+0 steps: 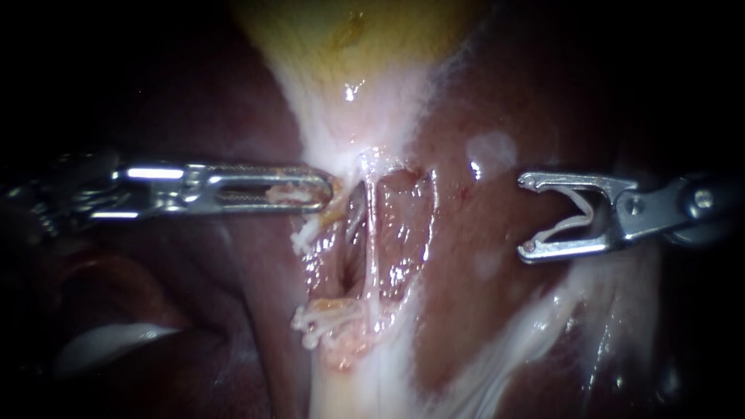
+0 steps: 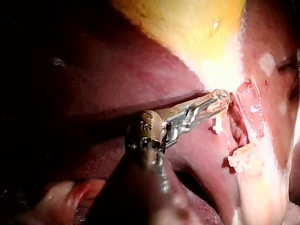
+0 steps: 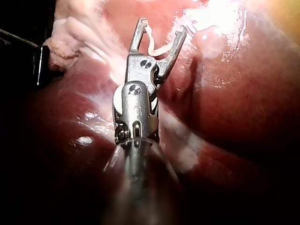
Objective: Clipping first clip right tube
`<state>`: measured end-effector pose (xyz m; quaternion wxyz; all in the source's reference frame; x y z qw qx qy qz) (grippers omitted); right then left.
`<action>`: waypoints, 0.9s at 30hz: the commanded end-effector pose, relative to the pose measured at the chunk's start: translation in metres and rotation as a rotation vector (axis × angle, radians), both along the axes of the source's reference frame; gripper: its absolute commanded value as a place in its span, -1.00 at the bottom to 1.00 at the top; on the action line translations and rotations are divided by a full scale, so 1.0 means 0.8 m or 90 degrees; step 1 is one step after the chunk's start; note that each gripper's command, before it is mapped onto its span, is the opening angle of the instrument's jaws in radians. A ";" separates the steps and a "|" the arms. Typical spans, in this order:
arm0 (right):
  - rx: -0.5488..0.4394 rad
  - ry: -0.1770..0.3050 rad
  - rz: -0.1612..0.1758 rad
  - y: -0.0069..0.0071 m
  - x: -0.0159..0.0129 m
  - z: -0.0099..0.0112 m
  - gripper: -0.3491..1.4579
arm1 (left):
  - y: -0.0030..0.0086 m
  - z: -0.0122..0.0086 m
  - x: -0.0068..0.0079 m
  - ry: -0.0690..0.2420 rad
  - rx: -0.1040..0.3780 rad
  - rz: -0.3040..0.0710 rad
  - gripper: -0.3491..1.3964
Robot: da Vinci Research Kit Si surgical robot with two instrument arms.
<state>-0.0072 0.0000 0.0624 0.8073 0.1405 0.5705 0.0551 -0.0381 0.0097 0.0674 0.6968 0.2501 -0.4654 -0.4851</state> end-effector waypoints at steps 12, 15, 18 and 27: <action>0.001 0.001 -0.001 -0.0004 0.0009 -0.0002 -0.06 | 0.0013 -0.0035 0.0038 -0.005 -0.003 -0.030 -1.00; -0.001 0.007 -0.006 -0.0011 0.0021 -0.0002 -0.06 | 0.0012 -0.0034 0.0036 -0.005 -0.004 -0.031 -1.00; 0.046 0.007 0.001 -0.0024 0.0042 0.0001 -0.07 | 0.0012 -0.0033 0.0036 -0.005 -0.004 -0.031 -1.00; 0.161 0.002 0.023 -0.0070 0.0139 0.0031 -0.08 | 0.0011 -0.0033 0.0036 -0.004 -0.004 -0.031 -1.00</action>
